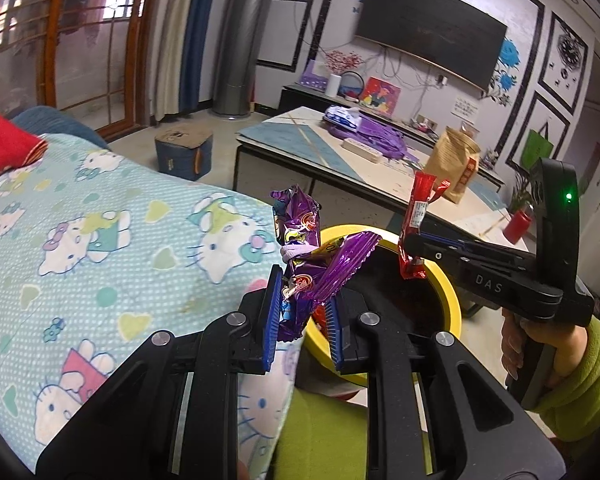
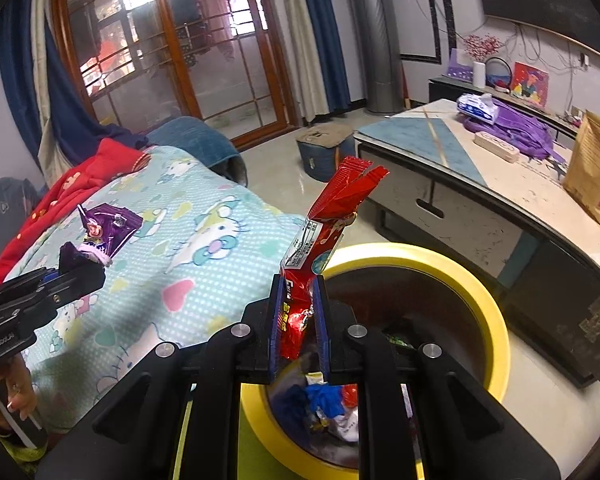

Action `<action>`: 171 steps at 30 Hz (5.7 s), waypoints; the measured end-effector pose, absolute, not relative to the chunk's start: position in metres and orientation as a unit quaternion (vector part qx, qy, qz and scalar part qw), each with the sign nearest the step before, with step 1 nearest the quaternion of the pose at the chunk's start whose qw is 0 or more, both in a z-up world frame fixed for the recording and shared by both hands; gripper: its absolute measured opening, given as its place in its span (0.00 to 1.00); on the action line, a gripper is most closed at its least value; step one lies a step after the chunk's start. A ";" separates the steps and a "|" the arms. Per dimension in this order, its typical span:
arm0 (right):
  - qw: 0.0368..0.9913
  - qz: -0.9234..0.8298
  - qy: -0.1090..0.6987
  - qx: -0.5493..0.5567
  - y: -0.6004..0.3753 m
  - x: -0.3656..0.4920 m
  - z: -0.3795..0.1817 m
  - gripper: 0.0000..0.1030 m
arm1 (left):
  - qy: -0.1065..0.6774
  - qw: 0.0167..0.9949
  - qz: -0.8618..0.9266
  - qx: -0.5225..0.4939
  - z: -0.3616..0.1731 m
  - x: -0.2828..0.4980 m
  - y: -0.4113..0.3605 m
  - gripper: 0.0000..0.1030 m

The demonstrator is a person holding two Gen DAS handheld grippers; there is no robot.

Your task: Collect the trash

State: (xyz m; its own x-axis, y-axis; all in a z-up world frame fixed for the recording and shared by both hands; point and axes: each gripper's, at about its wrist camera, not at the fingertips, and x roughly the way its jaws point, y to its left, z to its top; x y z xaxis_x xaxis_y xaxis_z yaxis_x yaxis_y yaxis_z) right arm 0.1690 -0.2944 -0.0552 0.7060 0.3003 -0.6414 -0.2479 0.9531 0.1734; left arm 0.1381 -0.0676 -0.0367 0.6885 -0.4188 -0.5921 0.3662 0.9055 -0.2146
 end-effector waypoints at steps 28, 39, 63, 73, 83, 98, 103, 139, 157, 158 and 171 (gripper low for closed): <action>0.910 0.085 0.398 0.078 -0.368 0.147 -0.106 0.14 | 0.367 0.888 -0.277 0.019 -0.070 0.153 -0.150 0.14; 0.909 0.074 0.399 0.094 -0.377 0.149 -0.112 0.19 | 0.384 0.879 -0.279 0.041 -0.083 0.174 -0.168 0.15; 0.924 0.036 0.370 0.088 -0.393 0.130 -0.094 0.77 | 0.395 0.889 -0.232 -0.005 -0.070 0.195 -0.141 0.89; 0.947 0.047 0.314 0.044 -0.361 0.115 -0.055 0.94 | 0.363 0.912 -0.190 -0.028 -0.044 0.170 -0.094 0.89; 0.968 0.086 0.235 -0.015 -0.277 0.098 -0.026 0.94 | 0.305 0.946 -0.108 -0.025 -0.020 0.126 -0.035 0.89; 0.994 0.090 0.059 -0.035 -0.223 0.032 -0.007 0.94 | 0.201 0.978 -0.050 -0.002 -0.002 0.054 0.006 0.89; 0.996 0.067 0.064 -0.015 -0.231 0.026 -0.014 0.94 | 0.195 0.980 -0.042 -0.020 -0.013 0.035 0.012 0.89; 0.991 0.079 0.105 -0.021 -0.219 0.028 -0.034 0.94 | 0.200 0.979 -0.031 -0.035 -0.024 0.032 0.018 0.89; 0.991 0.080 0.105 -0.021 -0.219 0.027 -0.034 0.94 | 0.201 0.979 -0.031 -0.035 -0.024 0.032 0.018 0.90; 0.991 0.080 0.105 -0.021 -0.219 0.027 -0.034 0.94 | 0.201 0.979 -0.031 -0.035 -0.024 0.032 0.018 0.90; 0.991 0.081 0.106 -0.021 -0.220 0.028 -0.034 0.94 | 0.201 0.978 -0.032 -0.035 -0.024 0.032 0.018 0.89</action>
